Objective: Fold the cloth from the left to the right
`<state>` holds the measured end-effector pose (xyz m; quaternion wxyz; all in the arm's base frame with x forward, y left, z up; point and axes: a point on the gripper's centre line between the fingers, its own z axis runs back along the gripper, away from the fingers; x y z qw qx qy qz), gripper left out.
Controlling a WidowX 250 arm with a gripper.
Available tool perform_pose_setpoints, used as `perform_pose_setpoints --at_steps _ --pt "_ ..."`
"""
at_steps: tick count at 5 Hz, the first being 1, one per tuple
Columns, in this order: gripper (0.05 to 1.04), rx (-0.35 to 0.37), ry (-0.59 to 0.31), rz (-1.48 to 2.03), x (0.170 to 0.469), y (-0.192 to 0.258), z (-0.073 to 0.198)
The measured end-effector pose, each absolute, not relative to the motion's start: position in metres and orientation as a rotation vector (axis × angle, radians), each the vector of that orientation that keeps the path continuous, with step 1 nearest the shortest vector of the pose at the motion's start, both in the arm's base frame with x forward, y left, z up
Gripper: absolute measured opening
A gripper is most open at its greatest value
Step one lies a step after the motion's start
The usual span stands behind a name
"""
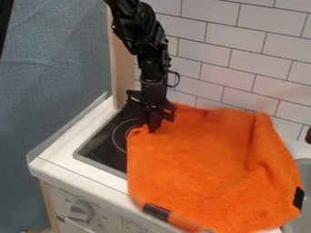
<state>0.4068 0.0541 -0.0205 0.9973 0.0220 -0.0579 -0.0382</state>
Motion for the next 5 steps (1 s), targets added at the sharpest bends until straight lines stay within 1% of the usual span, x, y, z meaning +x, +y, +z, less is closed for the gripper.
perform_pose_setpoints --at_steps 1,3,4,5 --pt "0.081 0.040 -0.101 -0.071 0.405 0.056 -0.020" --pt "0.065 0.054 -0.104 0.069 0.403 0.116 -0.007" --pt "0.064 0.069 -0.104 0.072 0.406 0.120 -0.005" --pt "0.064 0.051 -0.102 0.068 0.406 0.117 -0.006"
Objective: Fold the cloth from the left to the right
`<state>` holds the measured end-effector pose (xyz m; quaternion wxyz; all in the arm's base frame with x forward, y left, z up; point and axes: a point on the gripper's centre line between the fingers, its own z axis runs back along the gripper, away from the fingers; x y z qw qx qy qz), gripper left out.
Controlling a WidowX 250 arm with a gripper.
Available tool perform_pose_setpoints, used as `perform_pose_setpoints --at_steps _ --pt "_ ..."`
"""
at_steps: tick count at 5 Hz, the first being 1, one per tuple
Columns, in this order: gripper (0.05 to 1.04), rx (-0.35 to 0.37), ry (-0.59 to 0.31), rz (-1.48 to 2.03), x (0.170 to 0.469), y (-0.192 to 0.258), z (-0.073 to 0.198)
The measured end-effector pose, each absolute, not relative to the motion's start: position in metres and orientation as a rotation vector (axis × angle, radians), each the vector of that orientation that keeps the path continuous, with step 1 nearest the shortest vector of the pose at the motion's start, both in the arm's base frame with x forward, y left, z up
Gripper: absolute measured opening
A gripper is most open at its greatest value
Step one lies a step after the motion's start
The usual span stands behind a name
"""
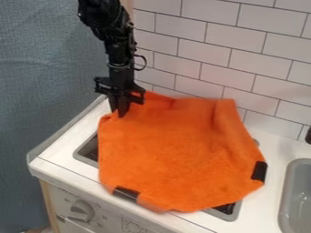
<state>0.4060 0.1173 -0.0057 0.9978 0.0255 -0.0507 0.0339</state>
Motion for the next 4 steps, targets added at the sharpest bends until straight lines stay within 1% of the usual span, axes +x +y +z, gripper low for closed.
perform_pose_setpoints --at_steps 1,2,3,4 --pt "0.064 0.010 -0.094 0.037 0.406 0.098 -0.009" --pt "0.064 0.006 -0.116 0.007 0.409 0.076 0.019" --pt "0.064 -0.033 -0.149 -0.052 0.408 0.038 0.048" --pt "0.064 -0.071 -0.179 -0.079 0.400 0.015 0.066"
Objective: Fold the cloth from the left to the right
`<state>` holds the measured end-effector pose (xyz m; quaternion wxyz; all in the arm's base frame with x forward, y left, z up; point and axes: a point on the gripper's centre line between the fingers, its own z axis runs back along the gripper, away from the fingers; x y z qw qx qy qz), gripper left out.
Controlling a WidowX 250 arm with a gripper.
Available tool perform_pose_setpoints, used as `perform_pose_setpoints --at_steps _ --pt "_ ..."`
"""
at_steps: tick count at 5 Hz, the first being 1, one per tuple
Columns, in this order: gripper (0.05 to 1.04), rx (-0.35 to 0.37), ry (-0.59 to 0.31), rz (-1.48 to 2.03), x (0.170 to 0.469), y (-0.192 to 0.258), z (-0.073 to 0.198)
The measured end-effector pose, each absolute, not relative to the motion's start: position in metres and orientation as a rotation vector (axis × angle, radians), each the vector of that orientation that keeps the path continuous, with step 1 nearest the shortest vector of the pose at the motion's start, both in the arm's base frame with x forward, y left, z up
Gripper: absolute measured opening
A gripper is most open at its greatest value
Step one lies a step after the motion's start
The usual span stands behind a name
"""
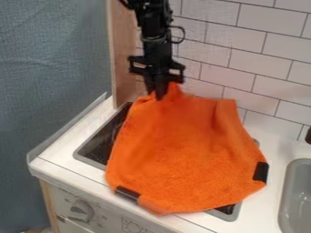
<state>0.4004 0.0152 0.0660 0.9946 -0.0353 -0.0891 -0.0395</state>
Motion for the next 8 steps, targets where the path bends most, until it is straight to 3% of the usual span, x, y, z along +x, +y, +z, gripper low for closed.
perform_pose_setpoints --at_steps 2,3,5,7,8 --pt "0.064 -0.110 -0.182 -0.216 0.393 -0.065 0.063" --pt "0.064 -0.116 -0.152 -0.303 0.386 -0.101 0.045" --pt "0.064 -0.080 -0.071 -0.367 0.378 -0.125 -0.013" --pt "0.084 -0.092 -0.059 -0.391 0.384 -0.129 -0.023" --pt "0.251 -0.077 -0.048 -0.384 0.382 -0.130 -0.023"
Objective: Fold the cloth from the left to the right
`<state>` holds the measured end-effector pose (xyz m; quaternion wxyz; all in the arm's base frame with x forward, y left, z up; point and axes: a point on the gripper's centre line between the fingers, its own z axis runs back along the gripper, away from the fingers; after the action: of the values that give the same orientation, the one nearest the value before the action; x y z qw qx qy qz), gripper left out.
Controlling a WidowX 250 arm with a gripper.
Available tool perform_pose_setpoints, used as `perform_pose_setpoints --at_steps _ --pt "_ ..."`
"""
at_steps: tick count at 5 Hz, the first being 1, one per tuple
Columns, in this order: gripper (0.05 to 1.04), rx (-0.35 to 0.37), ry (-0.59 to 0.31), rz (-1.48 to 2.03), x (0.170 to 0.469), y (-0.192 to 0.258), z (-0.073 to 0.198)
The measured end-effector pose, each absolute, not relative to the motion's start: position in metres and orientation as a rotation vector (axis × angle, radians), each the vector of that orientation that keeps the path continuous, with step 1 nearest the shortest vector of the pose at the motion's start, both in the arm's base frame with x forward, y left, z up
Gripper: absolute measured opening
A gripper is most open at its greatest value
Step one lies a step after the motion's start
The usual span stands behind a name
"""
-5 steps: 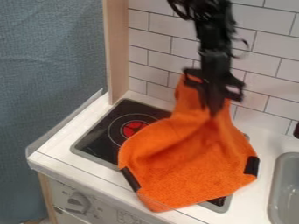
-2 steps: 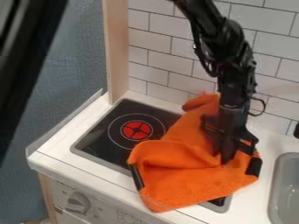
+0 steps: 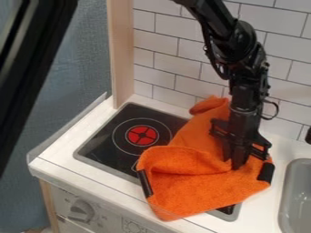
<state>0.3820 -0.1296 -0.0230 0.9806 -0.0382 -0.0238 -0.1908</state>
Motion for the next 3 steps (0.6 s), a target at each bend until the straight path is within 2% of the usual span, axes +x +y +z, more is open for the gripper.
perform_pose_setpoints --at_steps 1,2,3 --pt "0.497 -0.077 -0.055 -0.372 0.379 -0.129 -0.021" --pt "0.805 -0.080 -0.087 -0.373 0.376 -0.128 -0.002" --pt "1.016 -0.092 -0.124 -0.378 0.374 -0.128 0.018"
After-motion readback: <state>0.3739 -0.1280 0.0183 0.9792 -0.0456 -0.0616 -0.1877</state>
